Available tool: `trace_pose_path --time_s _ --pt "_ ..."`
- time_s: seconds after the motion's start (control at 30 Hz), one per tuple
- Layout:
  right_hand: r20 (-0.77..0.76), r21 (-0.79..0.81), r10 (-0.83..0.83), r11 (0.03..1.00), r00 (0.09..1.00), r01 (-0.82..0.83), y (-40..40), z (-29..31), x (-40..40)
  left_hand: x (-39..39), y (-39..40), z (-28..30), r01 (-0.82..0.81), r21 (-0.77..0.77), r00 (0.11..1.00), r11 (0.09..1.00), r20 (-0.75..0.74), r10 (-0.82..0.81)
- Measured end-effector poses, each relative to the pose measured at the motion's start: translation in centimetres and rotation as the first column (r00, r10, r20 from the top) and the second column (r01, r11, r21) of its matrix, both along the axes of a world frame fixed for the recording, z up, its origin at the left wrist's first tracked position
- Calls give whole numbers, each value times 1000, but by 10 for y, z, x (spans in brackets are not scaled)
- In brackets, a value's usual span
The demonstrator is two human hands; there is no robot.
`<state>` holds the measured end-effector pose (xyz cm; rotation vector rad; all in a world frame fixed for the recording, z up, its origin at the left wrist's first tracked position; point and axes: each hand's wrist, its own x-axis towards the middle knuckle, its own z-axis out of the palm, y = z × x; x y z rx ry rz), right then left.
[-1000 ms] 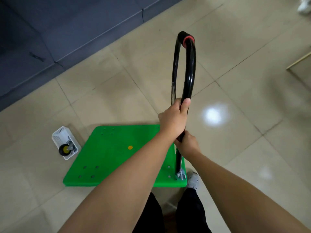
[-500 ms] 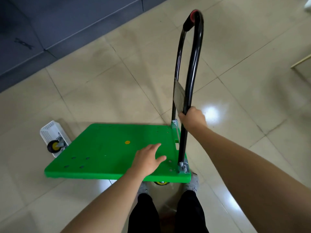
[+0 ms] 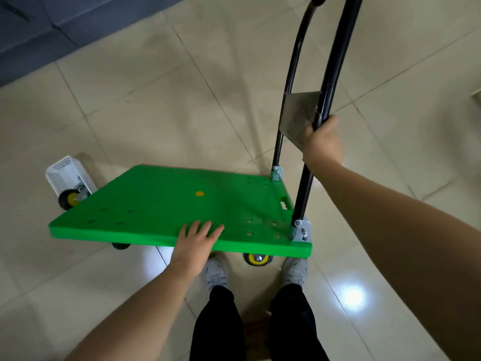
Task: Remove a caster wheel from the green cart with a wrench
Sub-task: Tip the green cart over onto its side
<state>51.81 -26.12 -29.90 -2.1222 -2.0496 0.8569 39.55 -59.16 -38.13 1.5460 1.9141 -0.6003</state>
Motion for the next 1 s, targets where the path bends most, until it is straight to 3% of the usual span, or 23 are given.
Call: trace_pose_path --time_s 0.1,0.17,0.23,0.3,0.33,0.37,0.43,0.5,0.57,0.63,0.7,0.8,0.9,1.0 --pt "81 71 -10 997 997 4 -1 -3 -7 -15 -10 -1 -108 -11 992 994 -62 107" --pt "191 160 4 987 982 -35 -12 -7 -12 -15 -9 2 -136 -88 990 987 -46 132" --pt "200 278 57 954 978 -112 -35 -8 -18 -11 -5 7 -158 -121 987 980 -43 154" --pt "161 401 257 865 953 -300 -74 -7 -30 -11 -3 8 -173 -94 985 980 -38 170" --pt "125 380 412 820 902 -427 -99 -10 -36 -12 1 10 -175 -83 984 981 -34 172" --pt "58 260 568 785 821 -562 -126 -16 -44 -15 5 12 -174 -65 985 983 -34 172" --pt "-85 -169 729 661 679 -731 -179 -28 -54 -21 17 17 -172 -44 985 984 -28 171" --pt "-188 -459 689 568 700 -683 -210 -35 -58 -33 30 23 -178 -27 984 984 -18 178" --pt "-276 -521 519 626 809 -580 -207 -31 -60 -47 47 30 -203 18 979 979 5 203" --pt "-299 -436 547 651 782 -622 -190 -26 -62 -60 64 37 -197 75 980 977 12 197" --pt "-252 -332 679 609 690 -721 -170 -24 -62 -73 77 43 -176 128 984 976 4 177" --pt "21 -246 860 499 510 -831 -153 -37 -68 -92 86 40 -188 302 981 935 14 193" --pt "238 -122 793 597 561 -793 -145 -45 -90 -111 85 33 -205 450 978 869 56 202" --pt "309 -110 728 667 612 -737 -135 -48 -113 -139 80 32 -189 492 980 850 42 194"
